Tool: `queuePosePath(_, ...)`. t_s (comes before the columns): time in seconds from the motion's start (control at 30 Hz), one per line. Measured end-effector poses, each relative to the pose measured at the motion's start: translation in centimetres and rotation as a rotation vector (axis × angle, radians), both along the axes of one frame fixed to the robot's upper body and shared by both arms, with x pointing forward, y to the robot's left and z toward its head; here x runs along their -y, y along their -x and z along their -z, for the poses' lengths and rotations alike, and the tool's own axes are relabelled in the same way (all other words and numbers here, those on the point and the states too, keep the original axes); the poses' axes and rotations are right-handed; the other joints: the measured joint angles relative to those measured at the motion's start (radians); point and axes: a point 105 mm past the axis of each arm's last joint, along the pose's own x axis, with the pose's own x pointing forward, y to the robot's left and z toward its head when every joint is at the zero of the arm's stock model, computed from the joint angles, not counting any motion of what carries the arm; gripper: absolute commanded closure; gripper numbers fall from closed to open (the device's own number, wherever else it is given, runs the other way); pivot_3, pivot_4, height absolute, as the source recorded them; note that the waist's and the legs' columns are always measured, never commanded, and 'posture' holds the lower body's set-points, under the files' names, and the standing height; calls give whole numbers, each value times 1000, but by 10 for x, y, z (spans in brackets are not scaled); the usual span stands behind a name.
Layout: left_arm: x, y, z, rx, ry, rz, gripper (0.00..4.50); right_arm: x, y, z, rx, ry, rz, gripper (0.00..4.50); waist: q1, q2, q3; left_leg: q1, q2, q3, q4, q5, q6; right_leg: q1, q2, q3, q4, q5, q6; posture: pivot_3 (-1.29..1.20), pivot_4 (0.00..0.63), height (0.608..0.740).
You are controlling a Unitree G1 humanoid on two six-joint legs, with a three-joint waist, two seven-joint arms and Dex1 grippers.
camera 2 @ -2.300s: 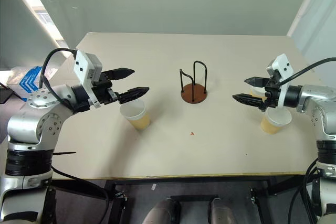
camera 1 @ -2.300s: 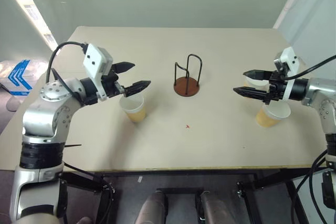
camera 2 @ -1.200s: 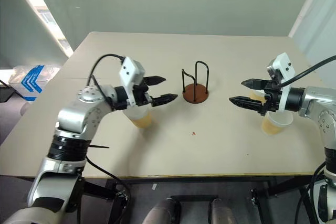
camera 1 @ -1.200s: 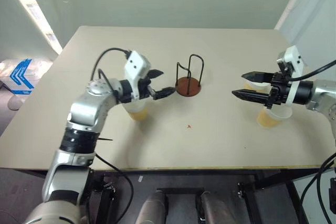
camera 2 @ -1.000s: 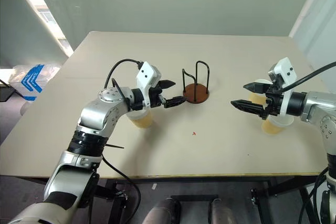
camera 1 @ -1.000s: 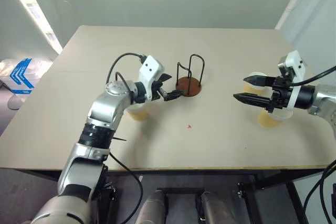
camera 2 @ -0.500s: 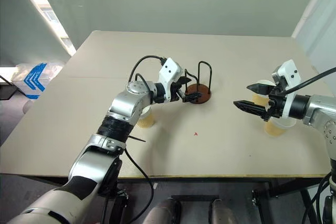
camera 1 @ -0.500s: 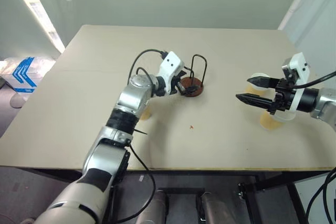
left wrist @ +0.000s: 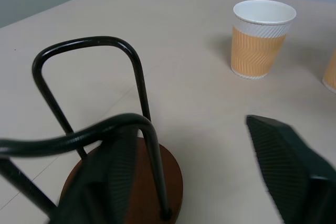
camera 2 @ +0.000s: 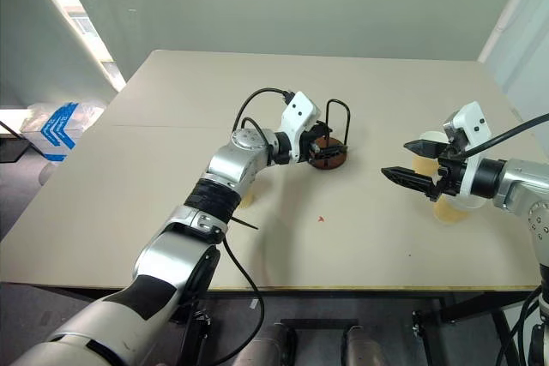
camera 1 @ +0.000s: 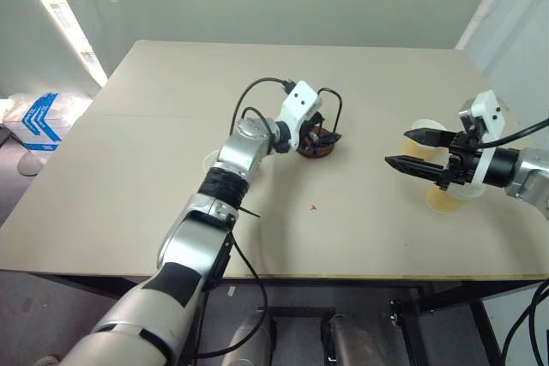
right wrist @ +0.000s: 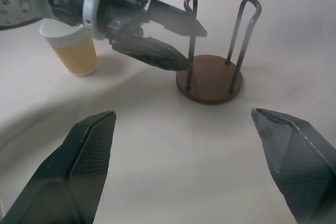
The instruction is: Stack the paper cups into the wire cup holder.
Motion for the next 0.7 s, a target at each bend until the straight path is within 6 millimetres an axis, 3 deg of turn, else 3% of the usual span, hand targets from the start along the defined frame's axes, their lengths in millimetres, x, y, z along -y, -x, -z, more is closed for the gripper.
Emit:
queuePosePath(0.23,0,-3,9,-7,-22,-19,4477,-1,1,0,2,-3,0,111,1,0,0,0,0,1,1,0,1,0,0,0,0,0,1,0,150,740)
queuePosePath(0.47,3,-1,8,-5,-13,11,4477,-1,1,0,3,-3,-1,111,3,0,0,0,0,1,3,-1,2,1,0,0,0,0,2,0,150,740)
queuePosePath(0.63,-3,20,-5,9,16,175,4477,0,1,-2,1,0,0,111,2,0,0,0,0,1,3,-1,2,1,0,0,0,-1,2,0,150,740)
queuePosePath(0.7,-12,38,-12,14,2,299,4477,1,5,-4,-9,-1,-11,111,2,0,0,-1,0,1,3,-1,2,0,0,0,0,-1,1,0,150,740)
